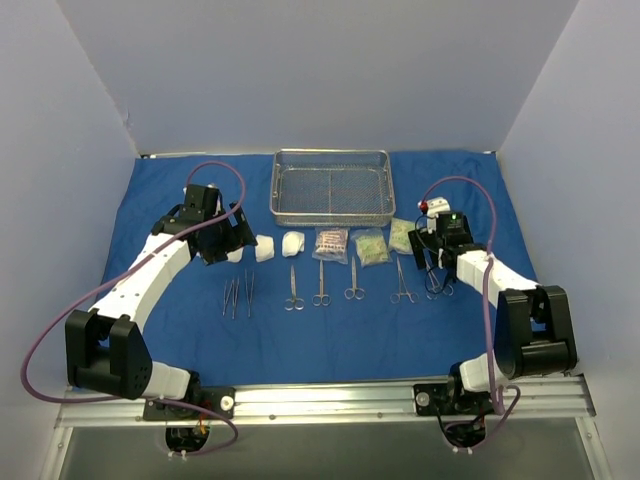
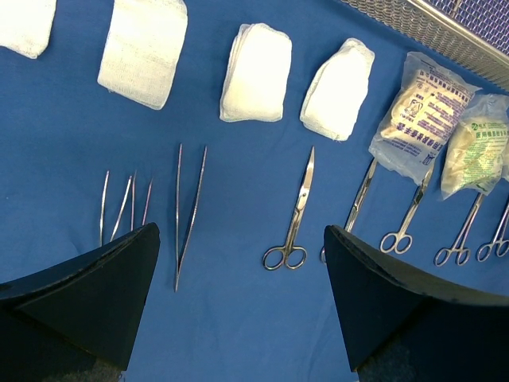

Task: Open and lay out the surgical kit
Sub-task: Place the medical item in the surgical kit.

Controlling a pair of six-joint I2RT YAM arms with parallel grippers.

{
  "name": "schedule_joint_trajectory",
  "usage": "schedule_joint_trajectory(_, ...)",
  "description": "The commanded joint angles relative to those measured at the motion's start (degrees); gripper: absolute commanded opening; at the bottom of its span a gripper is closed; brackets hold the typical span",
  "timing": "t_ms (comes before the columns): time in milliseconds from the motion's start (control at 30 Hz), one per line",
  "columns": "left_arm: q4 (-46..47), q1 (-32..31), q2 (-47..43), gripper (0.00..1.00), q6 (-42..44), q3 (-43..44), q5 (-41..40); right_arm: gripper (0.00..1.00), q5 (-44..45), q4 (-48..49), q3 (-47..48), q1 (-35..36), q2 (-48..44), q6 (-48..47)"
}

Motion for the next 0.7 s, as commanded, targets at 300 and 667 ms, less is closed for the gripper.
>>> schedule_joint_trajectory(300, -0.4, -0.1, -1.8, 0.94, 0.6, 0.7, -2.0, 1.00, 0.0, 5.3, 2.8, -0.3, 8.2, -1.5)
schedule_joint_trajectory(667, -1.1, -0.1, -2.8, 0.94, 0.7, 0.3, -3.7, 1.00, 4.1, 4.2, 5.0, -1.7, 12.0, 1.5)
